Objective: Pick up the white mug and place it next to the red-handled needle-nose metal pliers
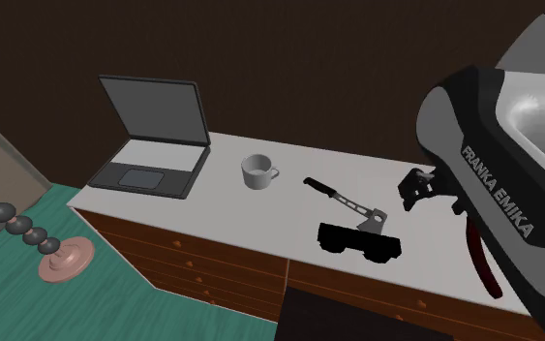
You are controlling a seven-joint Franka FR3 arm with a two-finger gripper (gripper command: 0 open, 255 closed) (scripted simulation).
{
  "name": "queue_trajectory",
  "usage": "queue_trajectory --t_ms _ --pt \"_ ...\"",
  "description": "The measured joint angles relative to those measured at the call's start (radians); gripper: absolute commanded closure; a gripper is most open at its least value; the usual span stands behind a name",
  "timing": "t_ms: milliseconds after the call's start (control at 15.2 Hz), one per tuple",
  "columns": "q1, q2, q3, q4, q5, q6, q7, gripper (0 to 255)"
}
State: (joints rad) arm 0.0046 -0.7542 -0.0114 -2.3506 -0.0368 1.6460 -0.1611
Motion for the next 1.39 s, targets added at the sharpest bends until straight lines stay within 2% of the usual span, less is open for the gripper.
queue_trajectory --t_ms 198,792,1188,1386 --pt "0.009 0.017 0.023 -0.001 0.014 0.017 0.025 0" --pt "0.067 0.167 0.197 0.038 0.095 0.13 0.218 0" --pt "0.093 0.309 0.313 0.111 0.113 0.202 0.353 0" --pt "0.099 0.407 0.369 0.184 0.1 0.226 0.423 0"
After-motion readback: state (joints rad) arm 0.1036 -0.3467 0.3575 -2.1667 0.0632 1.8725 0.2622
